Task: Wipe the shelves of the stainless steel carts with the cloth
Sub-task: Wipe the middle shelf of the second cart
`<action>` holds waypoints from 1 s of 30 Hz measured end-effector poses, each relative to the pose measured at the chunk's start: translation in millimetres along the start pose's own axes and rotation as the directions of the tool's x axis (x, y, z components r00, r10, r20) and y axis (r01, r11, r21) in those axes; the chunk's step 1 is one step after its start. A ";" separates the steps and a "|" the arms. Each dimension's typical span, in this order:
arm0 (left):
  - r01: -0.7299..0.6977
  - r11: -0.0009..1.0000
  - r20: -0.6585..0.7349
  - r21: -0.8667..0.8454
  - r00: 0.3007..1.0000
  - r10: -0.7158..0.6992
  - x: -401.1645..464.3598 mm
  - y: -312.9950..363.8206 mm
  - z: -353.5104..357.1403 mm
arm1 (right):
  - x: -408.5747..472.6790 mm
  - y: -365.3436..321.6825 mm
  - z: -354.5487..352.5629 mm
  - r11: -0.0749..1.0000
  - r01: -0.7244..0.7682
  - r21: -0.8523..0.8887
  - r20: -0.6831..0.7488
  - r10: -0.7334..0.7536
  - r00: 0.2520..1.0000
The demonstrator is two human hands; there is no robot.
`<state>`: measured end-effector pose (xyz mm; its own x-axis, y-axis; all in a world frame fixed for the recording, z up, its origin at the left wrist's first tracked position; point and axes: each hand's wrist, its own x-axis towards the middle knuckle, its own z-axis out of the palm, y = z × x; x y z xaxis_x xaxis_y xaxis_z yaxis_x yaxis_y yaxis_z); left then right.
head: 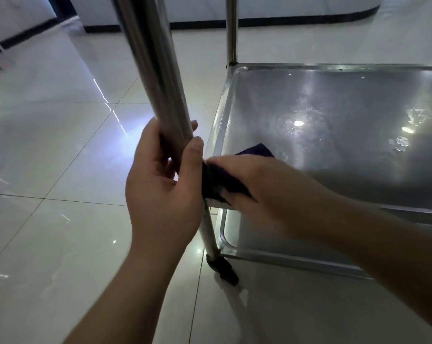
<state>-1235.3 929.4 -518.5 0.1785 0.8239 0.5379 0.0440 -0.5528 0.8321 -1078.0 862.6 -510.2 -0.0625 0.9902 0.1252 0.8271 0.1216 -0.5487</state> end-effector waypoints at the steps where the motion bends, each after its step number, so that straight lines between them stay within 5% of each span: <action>1: -0.002 1.000 -0.006 -0.007 1.000 0.002 -0.3 -1.0 1.1 | 1.1 -1.5 2.4 1.000 -0.003 0.029 0.020 0.003 1.000; 4: -0.005 1.000 -0.034 -0.010 0.999 0.005 -2.3 -2.4 5.3 | 10.5 1.6 3.4 0.989 -0.105 0.107 0.129 0.091 0.987; 8: -0.010 1.000 -0.044 -0.011 0.999 0.009 -2.9 -3.1 8.3 | 41.6 18.5 4.8 0.992 -0.096 -0.081 0.229 0.112 0.967; 18: 0.022 0.999 -0.048 -0.032 0.999 -0.024 -2.8 1.5 11.7 | 164.4 98.4 -40.7 0.805 -0.444 -0.394 -0.018 0.476 0.879; 23: 0.018 1.000 -0.040 -0.024 0.999 -0.019 -2.7 1.3 9.6 | 141.9 85.3 -26.2 0.867 -0.403 -0.295 0.076 0.442 0.894; 27: 0.007 1.000 -0.034 -0.011 0.999 -0.008 0.0 -2.2 6.9 | 71.4 53.3 -0.9 0.959 -0.203 -0.197 0.165 0.237 0.958; 30: 0.004 0.999 -0.048 0.033 0.999 -0.003 1.0 -4.0 7.8 | 9.3 21.1 13.9 0.975 -0.182 -0.127 0.117 0.197 0.973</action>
<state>-1227.6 931.4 -522.3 0.1314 0.8305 0.5413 0.0771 -0.5530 0.8296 -1068.8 875.3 -532.2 0.0370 0.9959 -0.0826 0.8888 -0.0706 -0.4529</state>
